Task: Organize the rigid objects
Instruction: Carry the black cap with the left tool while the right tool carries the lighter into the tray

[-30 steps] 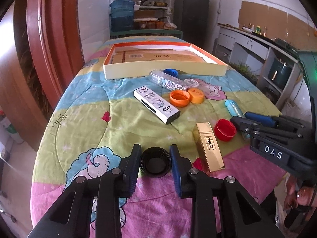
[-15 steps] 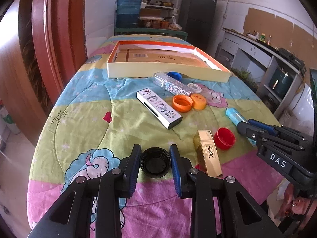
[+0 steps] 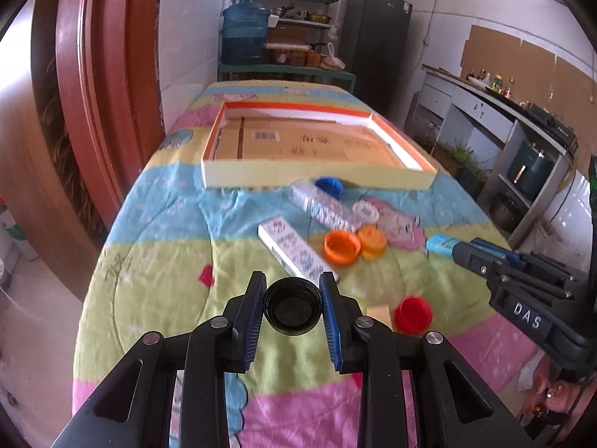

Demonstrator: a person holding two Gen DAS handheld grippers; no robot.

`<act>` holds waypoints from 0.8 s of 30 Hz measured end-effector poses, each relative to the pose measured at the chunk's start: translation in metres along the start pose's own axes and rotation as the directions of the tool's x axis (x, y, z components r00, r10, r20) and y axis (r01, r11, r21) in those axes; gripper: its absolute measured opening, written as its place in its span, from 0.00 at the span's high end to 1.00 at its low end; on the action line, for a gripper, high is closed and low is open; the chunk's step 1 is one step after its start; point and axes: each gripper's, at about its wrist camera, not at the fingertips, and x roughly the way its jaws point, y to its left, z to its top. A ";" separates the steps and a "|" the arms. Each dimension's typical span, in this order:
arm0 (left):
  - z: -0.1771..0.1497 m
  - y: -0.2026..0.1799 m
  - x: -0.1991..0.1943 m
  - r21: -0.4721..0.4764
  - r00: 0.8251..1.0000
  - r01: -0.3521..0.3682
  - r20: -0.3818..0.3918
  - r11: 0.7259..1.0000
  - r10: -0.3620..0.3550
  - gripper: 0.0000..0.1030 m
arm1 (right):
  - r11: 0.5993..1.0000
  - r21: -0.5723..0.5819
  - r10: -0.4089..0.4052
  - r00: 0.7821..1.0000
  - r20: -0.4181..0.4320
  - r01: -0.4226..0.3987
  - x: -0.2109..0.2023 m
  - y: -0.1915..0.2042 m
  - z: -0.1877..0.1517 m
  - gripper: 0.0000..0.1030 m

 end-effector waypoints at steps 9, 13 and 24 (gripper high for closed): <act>0.043 0.005 0.010 -0.038 0.999 -0.026 0.024 0.999 0.027 0.71 | 0.999 -0.029 0.032 0.999 0.011 -0.032 0.009 0.003 0.032 0.78; 0.063 0.004 0.018 -0.025 0.997 -0.066 0.037 0.997 0.067 0.71 | 0.997 -0.042 0.059 0.998 0.013 -0.059 0.015 0.003 0.049 0.78; 0.122 0.010 0.048 -0.035 0.994 -0.077 0.073 0.996 0.080 0.71 | 0.992 -0.080 0.101 0.995 0.029 -0.098 0.043 0.007 0.101 0.78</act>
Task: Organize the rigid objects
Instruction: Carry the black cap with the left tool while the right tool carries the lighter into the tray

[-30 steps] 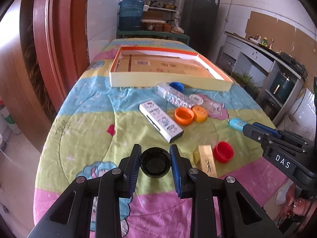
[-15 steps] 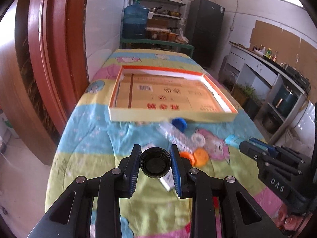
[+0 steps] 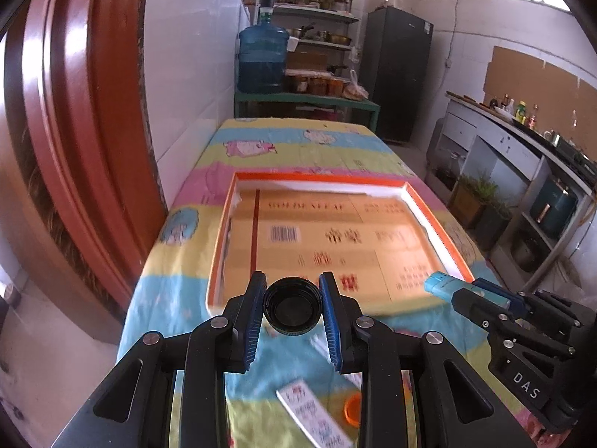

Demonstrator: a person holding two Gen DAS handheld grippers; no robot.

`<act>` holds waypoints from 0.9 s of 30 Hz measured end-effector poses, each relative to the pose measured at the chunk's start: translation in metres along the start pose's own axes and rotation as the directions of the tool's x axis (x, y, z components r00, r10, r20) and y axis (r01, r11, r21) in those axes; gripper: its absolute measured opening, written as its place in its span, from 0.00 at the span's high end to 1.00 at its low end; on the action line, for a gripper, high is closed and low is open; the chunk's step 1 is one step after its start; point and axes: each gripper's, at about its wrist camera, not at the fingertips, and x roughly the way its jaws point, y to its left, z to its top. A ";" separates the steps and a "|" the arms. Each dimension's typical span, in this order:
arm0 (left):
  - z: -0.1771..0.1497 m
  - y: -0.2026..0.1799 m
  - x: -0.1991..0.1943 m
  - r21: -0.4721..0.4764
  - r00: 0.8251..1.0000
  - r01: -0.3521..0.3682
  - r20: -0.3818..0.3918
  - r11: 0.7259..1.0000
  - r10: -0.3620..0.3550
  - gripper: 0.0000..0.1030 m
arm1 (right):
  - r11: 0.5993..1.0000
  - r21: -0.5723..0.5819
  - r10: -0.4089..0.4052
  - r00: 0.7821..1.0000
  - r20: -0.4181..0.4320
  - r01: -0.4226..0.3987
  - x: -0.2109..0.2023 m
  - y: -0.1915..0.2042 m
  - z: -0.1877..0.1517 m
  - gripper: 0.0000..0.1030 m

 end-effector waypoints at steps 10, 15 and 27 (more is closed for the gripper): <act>0.041 0.012 0.049 -0.021 0.999 -0.018 -0.041 1.000 0.018 0.71 | 1.000 -0.019 -0.017 1.000 -0.012 0.016 0.039 -0.014 0.039 0.78; 0.051 0.016 0.074 -0.020 0.997 -0.026 -0.069 0.999 0.025 0.71 | 1.000 -0.017 -0.001 0.999 -0.046 0.000 0.064 -0.020 0.046 0.78; 0.054 0.018 0.122 -0.022 0.988 -0.008 -0.154 1.000 0.004 0.71 | 1.000 0.003 0.014 0.993 -0.121 -0.013 0.110 -0.030 0.050 0.78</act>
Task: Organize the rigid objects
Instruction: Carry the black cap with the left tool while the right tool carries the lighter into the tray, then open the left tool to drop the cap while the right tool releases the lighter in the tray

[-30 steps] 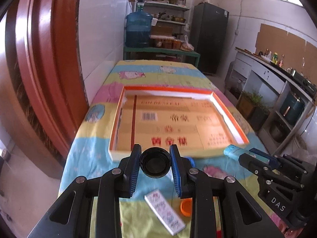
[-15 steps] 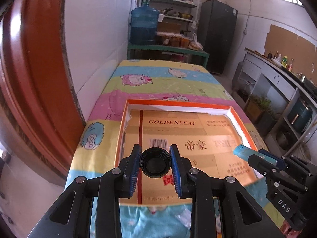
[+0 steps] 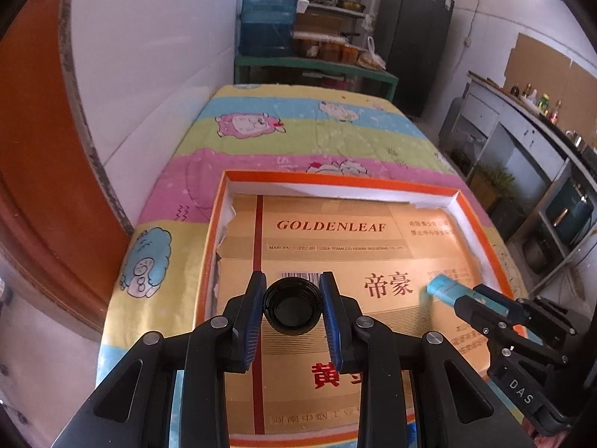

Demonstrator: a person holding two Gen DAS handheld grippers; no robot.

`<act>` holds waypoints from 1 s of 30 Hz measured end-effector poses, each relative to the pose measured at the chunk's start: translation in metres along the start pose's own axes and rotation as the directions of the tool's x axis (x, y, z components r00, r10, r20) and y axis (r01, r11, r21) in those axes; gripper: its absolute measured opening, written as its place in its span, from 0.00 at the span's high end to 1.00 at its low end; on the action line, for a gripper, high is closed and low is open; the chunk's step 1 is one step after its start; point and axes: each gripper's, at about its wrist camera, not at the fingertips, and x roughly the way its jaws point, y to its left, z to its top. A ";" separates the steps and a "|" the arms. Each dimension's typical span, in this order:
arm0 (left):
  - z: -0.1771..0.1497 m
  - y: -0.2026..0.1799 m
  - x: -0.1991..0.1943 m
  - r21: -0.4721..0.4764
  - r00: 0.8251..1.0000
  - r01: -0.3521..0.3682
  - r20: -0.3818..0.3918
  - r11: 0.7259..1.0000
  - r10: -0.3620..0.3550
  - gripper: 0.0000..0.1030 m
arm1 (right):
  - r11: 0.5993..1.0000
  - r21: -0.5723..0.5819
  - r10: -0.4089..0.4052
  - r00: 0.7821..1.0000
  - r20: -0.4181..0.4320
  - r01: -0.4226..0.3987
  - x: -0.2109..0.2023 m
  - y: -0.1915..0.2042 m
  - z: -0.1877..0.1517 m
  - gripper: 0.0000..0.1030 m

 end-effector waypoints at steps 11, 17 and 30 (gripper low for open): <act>-0.015 -0.001 0.030 0.019 0.997 0.008 -0.077 1.000 -0.007 0.71 | 1.000 -0.003 -0.001 0.999 -0.039 0.001 0.015 0.003 -0.005 0.78; -0.019 -0.005 0.037 0.051 0.996 -0.008 -0.086 0.999 0.013 0.71 | 1.000 -0.012 -0.008 0.999 -0.053 0.007 0.019 0.004 -0.008 0.78; -0.024 -0.013 0.035 0.152 0.997 0.032 -0.070 0.988 -0.022 0.54 | 0.999 -0.034 -0.027 0.998 -0.050 0.025 0.024 0.005 -0.015 0.69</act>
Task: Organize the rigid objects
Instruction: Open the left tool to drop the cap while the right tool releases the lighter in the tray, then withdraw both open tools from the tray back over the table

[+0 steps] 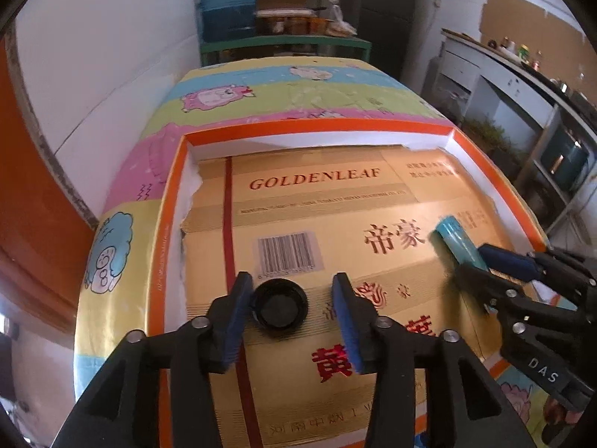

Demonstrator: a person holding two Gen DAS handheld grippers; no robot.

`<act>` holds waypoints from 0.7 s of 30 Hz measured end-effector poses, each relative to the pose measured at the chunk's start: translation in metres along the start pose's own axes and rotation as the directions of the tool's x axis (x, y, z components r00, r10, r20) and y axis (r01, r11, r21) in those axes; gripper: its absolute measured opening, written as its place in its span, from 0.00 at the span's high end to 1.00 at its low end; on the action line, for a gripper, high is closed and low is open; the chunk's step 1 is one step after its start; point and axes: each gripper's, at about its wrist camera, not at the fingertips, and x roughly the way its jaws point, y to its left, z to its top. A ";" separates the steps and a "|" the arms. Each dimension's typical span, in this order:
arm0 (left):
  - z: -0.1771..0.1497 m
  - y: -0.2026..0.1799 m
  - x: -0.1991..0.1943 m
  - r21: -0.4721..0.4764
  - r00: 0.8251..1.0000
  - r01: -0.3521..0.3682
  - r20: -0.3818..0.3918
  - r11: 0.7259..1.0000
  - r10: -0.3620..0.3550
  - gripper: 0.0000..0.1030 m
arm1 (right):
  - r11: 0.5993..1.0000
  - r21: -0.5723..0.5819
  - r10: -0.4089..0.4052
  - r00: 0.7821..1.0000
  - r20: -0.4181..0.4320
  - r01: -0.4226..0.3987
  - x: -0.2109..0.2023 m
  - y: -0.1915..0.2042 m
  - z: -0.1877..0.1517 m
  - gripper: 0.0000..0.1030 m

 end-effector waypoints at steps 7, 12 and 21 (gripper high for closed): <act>-0.003 0.003 -0.015 -0.032 0.999 0.047 0.027 0.998 -0.046 0.54 | 1.000 0.025 0.002 1.000 0.019 -0.002 -0.007 -0.002 -0.001 0.52; -0.008 -0.003 -0.034 -0.006 0.998 0.022 0.063 1.000 -0.022 0.48 | 0.999 0.044 0.004 0.999 0.052 -0.006 -0.022 -0.003 -0.003 0.52; -0.032 -0.005 -0.086 -0.022 0.987 0.049 0.151 0.999 -0.045 0.31 | 0.996 0.071 0.044 0.994 0.102 -0.052 -0.063 0.000 -0.019 0.52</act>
